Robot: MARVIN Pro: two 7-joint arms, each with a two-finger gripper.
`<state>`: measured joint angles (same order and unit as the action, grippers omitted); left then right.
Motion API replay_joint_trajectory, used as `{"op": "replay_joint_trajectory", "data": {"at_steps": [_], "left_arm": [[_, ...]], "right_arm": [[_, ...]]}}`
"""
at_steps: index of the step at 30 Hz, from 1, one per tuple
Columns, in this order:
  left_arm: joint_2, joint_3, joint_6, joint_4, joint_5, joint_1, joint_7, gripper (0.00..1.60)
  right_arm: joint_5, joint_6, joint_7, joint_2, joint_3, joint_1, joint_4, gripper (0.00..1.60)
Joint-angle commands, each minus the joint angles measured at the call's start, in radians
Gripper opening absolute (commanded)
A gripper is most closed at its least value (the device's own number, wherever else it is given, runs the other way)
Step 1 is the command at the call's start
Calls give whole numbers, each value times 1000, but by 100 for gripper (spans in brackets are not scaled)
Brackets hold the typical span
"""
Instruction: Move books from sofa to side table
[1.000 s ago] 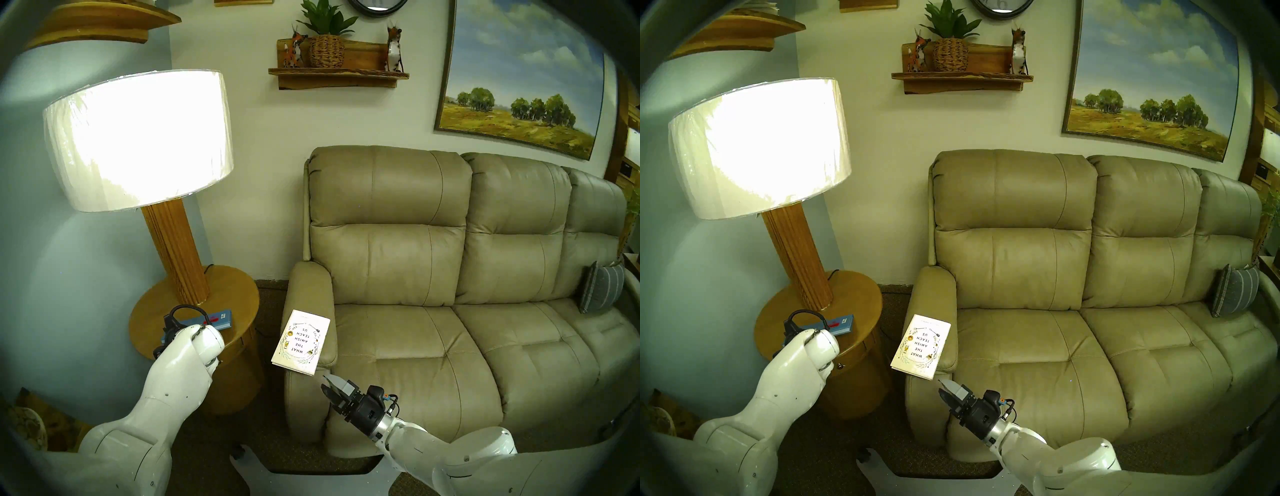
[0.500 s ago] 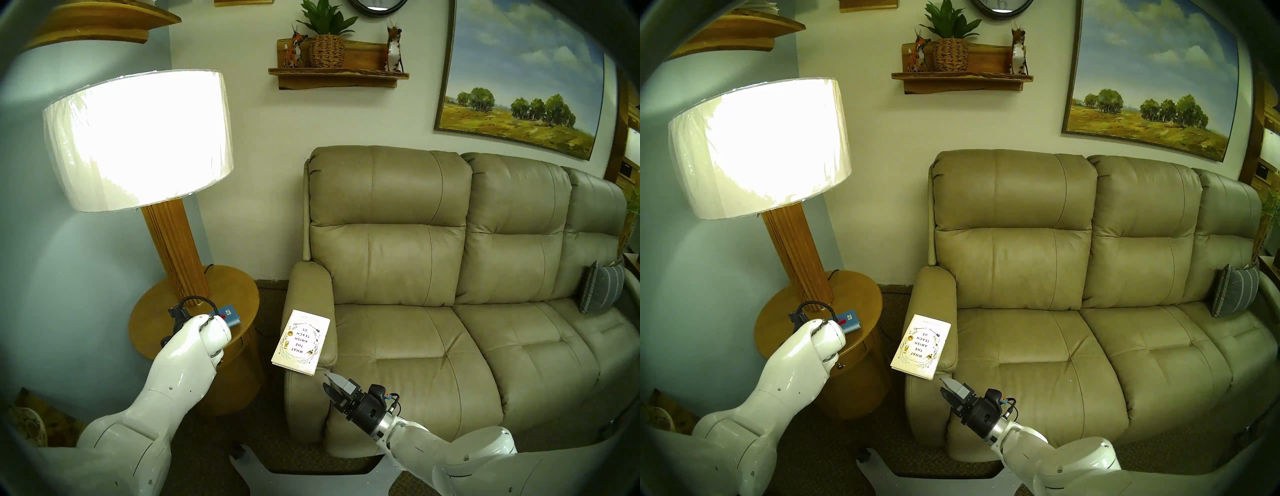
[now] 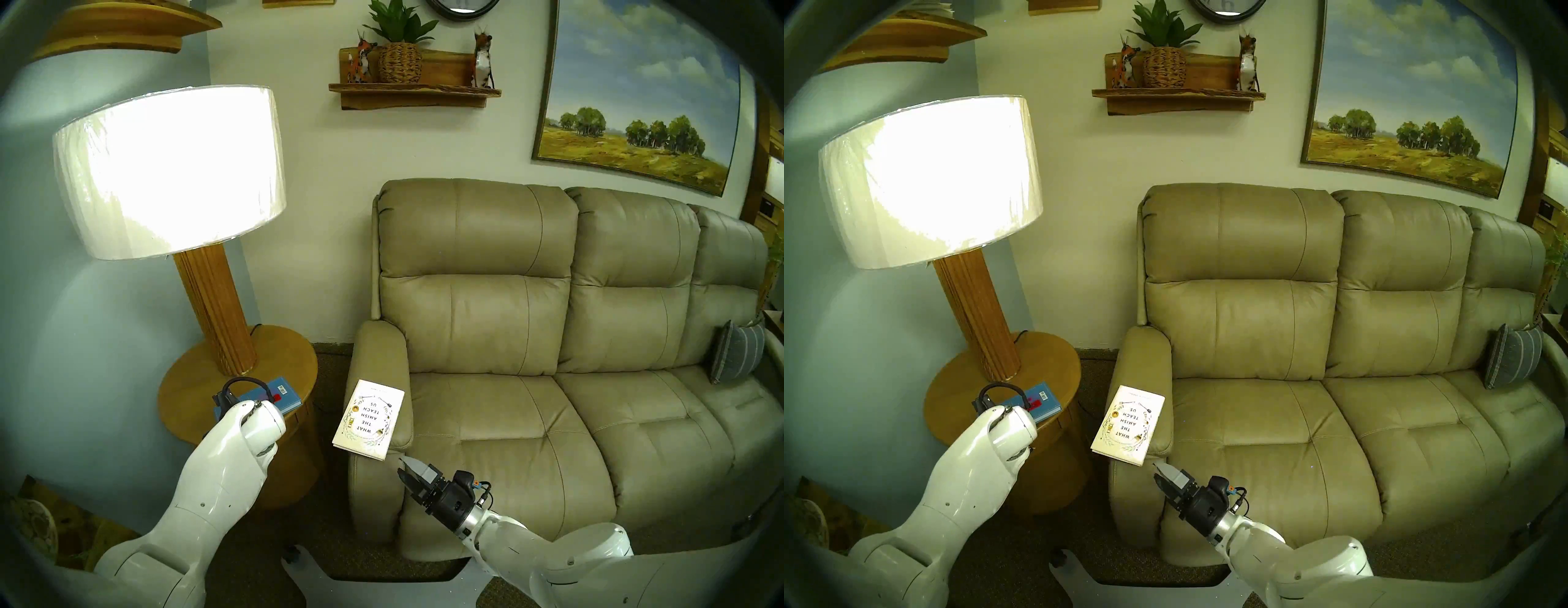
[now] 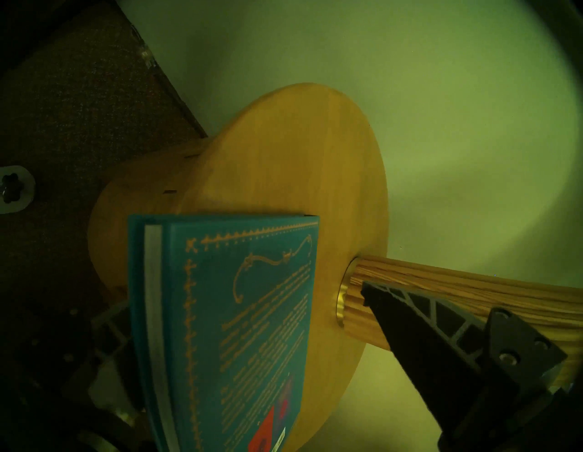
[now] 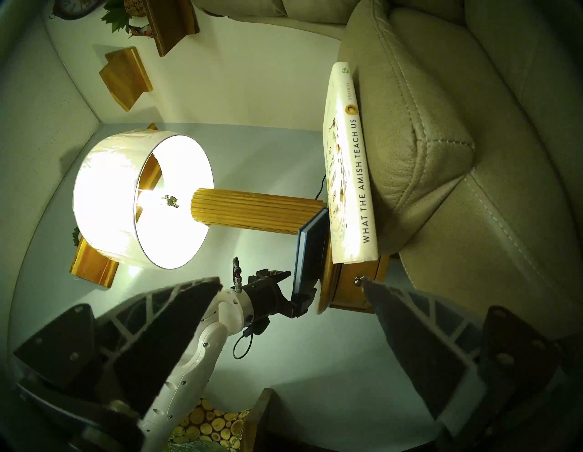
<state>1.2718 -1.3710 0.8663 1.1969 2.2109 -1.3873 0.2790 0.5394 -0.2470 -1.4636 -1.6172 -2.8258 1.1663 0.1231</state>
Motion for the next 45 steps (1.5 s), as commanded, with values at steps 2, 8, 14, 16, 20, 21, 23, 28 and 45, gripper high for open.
{"op": "replay_joint_trajectory", "data": {"at_steps": [2,8,14,16,20,21,23,28,45], "left_arm": [[-38,-61,-31,140,45,-53,8,160],[-66,-109,-57,154,93,-11,63,160],[-73,-128,-81,38,116,88,119,160],[-74,-123,-97,27,112,94,120,160],[-57,-97,-88,67,96,69,109,160],[-57,-89,-96,112,94,35,109,160],[-42,-79,-82,128,86,13,93,160],[-22,-63,-48,194,81,-64,89,160],[-6,-113,-48,356,118,-232,64,160]], "right_arm": [[4,7,-7,-11,5,-4,-6,160],[5,15,-9,-12,6,-6,-8,160],[5,19,-7,-12,8,-7,-13,160],[4,21,-9,-11,8,-6,-14,160],[0,23,-7,-7,6,-4,-13,160],[0,23,-8,-5,6,-3,-14,160],[-1,24,-8,-4,6,-2,-14,160],[-2,27,-11,-3,6,-1,-17,160],[-1,43,-20,-2,13,8,-19,160]]}}
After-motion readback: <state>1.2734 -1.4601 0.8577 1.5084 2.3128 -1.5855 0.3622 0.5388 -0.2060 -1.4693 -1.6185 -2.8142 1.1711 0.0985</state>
